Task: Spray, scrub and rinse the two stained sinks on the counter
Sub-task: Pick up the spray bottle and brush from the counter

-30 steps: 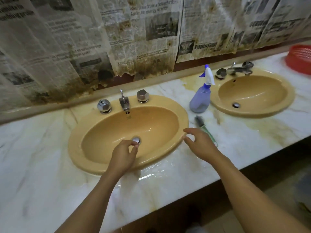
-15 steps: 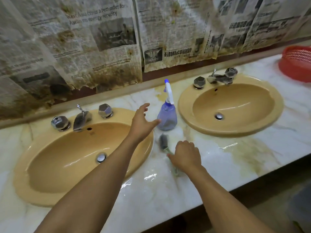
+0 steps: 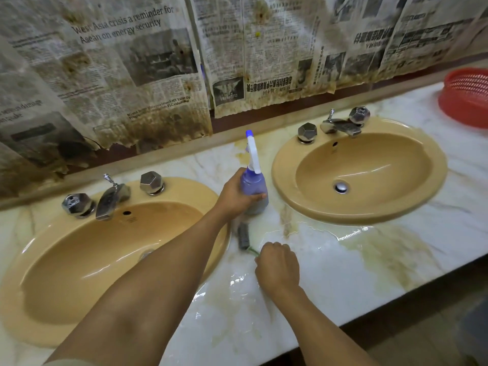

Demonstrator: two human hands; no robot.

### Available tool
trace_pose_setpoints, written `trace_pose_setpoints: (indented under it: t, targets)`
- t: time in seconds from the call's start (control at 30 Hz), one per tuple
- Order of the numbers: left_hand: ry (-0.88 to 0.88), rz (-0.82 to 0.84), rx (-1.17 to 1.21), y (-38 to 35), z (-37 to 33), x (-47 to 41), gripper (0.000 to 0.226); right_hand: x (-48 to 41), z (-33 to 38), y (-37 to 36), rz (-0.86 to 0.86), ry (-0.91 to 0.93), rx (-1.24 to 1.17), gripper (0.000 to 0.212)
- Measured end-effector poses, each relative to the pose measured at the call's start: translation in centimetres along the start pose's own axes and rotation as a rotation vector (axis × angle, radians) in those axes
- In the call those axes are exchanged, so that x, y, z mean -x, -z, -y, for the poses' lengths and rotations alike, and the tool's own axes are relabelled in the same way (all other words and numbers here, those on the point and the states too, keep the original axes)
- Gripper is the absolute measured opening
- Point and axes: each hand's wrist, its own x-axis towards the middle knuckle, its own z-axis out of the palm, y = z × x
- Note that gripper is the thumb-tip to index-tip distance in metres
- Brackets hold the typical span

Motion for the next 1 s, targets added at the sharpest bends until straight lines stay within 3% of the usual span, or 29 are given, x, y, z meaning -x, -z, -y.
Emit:
trace_pose_setpoints:
  t: [0.1, 0.23, 0.43, 0.73, 1.0]
  targets:
    - [-0.026, -0.047, 0.071, 1.7, -0.7, 1.8, 0.055, 0.2, -0.4, 0.1, -0.033, -0.025, -0.022, 0.015]
    - [-0.049, -0.098, 0.137, 5.1, -1.8, 6.1, 0.05, 1.0, -0.2, 1.4, -0.116, -0.13, -0.249, 0.027]
    - [0.025, -0.183, 0.173, 9.9, -1.4, 15.5, 0.061, 4.4, 1.2, 3.4, -0.14, -0.232, -0.715, 0.015]
    - [0.003, -0.212, 0.124, 12.1, 0.6, 26.5, 0.066, 12.0, 4.2, 2.5, -0.159, -0.137, -0.64, 0.02]
    - [-0.092, -0.097, 0.054, 9.3, 0.7, 28.9, 0.069, 17.9, 0.9, 2.6, -0.283, -0.258, -0.65, 0.022]
